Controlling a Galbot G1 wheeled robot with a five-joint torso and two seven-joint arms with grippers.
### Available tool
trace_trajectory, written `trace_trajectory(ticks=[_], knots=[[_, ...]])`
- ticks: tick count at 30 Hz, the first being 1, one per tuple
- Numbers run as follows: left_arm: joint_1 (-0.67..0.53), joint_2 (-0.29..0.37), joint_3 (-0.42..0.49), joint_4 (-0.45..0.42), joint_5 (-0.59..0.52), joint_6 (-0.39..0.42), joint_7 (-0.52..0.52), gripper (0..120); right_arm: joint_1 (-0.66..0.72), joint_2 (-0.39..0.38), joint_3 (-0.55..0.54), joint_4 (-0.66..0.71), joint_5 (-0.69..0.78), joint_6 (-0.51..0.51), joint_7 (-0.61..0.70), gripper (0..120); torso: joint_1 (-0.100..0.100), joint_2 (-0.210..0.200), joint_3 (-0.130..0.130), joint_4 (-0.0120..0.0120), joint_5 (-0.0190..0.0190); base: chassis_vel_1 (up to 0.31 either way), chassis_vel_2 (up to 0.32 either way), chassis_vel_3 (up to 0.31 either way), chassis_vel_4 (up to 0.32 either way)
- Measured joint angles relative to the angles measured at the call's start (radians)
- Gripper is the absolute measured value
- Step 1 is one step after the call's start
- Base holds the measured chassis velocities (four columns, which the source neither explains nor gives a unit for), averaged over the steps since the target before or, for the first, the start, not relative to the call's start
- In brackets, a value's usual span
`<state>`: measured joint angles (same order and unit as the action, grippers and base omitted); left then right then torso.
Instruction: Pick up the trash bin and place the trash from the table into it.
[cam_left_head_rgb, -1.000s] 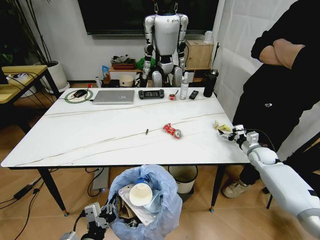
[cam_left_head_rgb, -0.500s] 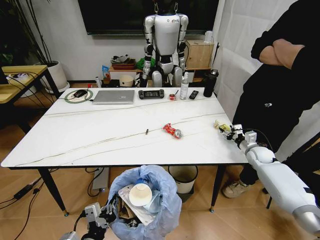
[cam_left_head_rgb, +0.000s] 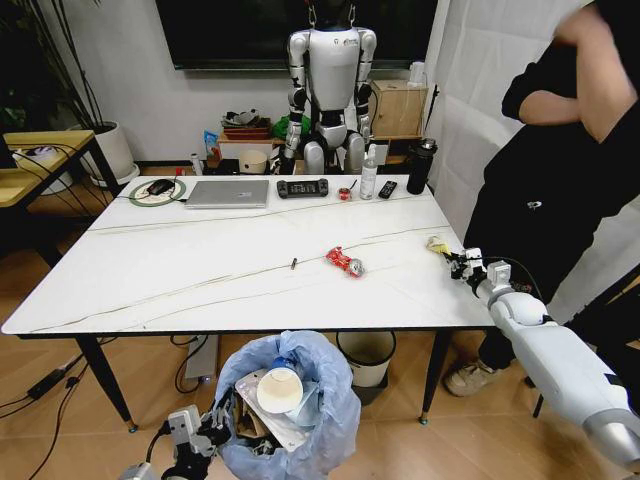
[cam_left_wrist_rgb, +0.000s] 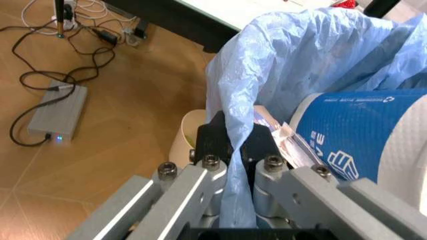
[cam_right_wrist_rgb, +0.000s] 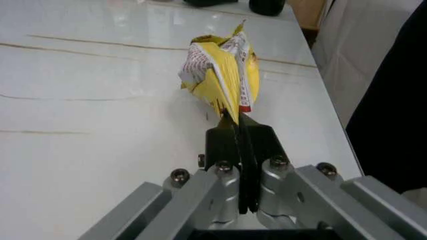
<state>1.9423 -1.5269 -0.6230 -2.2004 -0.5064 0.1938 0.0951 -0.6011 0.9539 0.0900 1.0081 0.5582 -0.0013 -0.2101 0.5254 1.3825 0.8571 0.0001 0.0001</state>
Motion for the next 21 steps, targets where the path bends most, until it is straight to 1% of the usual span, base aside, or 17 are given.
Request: trace_trajectory(ticks=[2, 4, 5, 6, 8, 9, 10, 11, 12, 13, 14, 15, 16, 17, 19, 21], knots=[[0.0, 0.0, 0.001, 0.0, 0.0, 0.0, 0.0, 0, -0.006, -0.004, 0.001, 0.016, 0.008, 0.004, -0.005, 0, 0.0, 0.0, 0.0, 0.0, -0.0001, 0.0, 0.0, 0.0, 0.0], [-0.001, 0.001, 0.001, 0.0, 0.0, 0.001, -0.001, 0, -0.039, -0.024, 0.007, 0.109, 0.066, 0.018, -0.018, 0, 0.0, 0.0, 0.0, -0.0001, 0.0003, 0.0, 0.0, 0.0, 0.0], [0.0, 0.002, 0.0, 0.0, -0.001, 0.001, -0.001, 0, -0.055, -0.035, 0.01, 0.16, 0.104, 0.02, -0.023, 0, 0.0, 0.0, 0.0, -0.0001, 0.0003, 0.0, 0.0, 0.0, 0.0], [0.001, 0.005, -0.001, 0.0, -0.003, 0.001, -0.001, 0, -0.083, -0.051, 0.015, 0.248, 0.164, 0.025, -0.037, 0, 0.0, 0.0, 0.0, -0.0001, -0.0003, 0.0, 0.0, 0.0, 0.0], [0.004, 0.009, -0.004, 0.0, -0.008, 0.002, -0.001, 0, -0.13, -0.073, 0.024, 0.373, 0.229, 0.041, -0.064, 0, 0.0, 0.0, 0.0, 0.0001, -0.0009, 0.0, 0.0, 0.0, 0.0], [0.004, 0.009, -0.004, 0.0, -0.008, 0.002, -0.001, 0, -0.13, -0.073, 0.024, 0.373, 0.229, 0.041, -0.064, 0, 0.0, 0.0, 0.0, 0.0001, -0.0009, 0.0, 0.0, 0.0, 0.0], [0.006, 0.013, -0.01, -0.002, -0.012, 0.002, -0.001, 0, -0.164, -0.089, 0.029, 0.447, 0.268, 0.044, -0.08, 0, 0.0, 0.0, 0.0, 0.0002, -0.0003, 0.0, 0.0, 0.0, 0.0], [0.006, 0.015, -0.012, -0.003, -0.013, 0.002, -0.001, 0, -0.181, -0.096, 0.029, 0.483, 0.286, 0.045, -0.089, 0, 0.0, 0.0, 0.0, 0.0001, -0.0002, 0.0, 0.0, 0.0, 0.0], [0.006, 0.019, -0.017, -0.005, -0.017, 0.003, -0.002, 0, -0.225, -0.118, 0.029, 0.59, 0.331, 0.045, -0.112, 0, 0.0, 0.0, 0.0, 0.0, 0.0003, 0.0, 0.0, 0.0, 0.0], [0.006, 0.021, -0.019, -0.007, -0.02, 0.003, -0.002, 0, -0.254, -0.134, 0.026, 0.666, 0.354, 0.048, -0.128, 0, 0.0, 0.0, 0.0, -0.0002, -0.0003, 0.0, 0.0, 0.0, 0.0], [0.006, 0.021, -0.019, -0.008, -0.021, 0.004, -0.002, 0, -0.282, -0.149, 0.018, 0.737, 0.366, 0.05, -0.139, 0, 0.0, 0.0, 0.0, -0.0002, -0.0011, 0.0, 0.0, 0.0, 0.0], [0.005, 0.021, -0.018, -0.008, -0.022, 0.004, -0.002, 0, -0.302, -0.16, 0.008, 0.79, 0.371, 0.052, -0.145, 0, 0.0, 0.0, 0.0, -0.0002, -0.0007, 0.0, 0.0, 0.0, 0.0], [0.005, 0.021, -0.018, -0.008, -0.022, 0.004, -0.002, 0, -0.302, -0.16, 0.008, 0.79, 0.371, 0.052, -0.145, 0, 0.0, 0.0, 0.0, -0.0002, -0.0007, 0.0, 0.0, 0.0, 0.0], [0.004, 0.02, -0.018, -0.008, -0.022, 0.004, -0.002, 0, -0.32, -0.171, -0.007, 0.839, 0.373, 0.055, -0.15, 0, 0.0, 0.0, 0.0, -0.0001, -0.0004, 0.0, 0.0, 0.0, 0.0], [0.002, 0.016, -0.012, -0.008, -0.021, 0.005, -0.002, 0, -0.362, -0.195, -0.068, 0.973, 0.362, 0.064, -0.161, 0, 0.0, 0.0, 0.0, 0.0, -0.0003, 0.0, 0.0, 0.0, 0.0], [0.001, 0.014, -0.009, -0.008, -0.02, 0.005, -0.002, 0, -0.388, -0.208, -0.124, 1.061, 0.336, 0.067, -0.162, 0, 0.0, 0.0, 0.0, 0.0, -0.0005, 0.0, 0.0, 0.0, 0.0]])
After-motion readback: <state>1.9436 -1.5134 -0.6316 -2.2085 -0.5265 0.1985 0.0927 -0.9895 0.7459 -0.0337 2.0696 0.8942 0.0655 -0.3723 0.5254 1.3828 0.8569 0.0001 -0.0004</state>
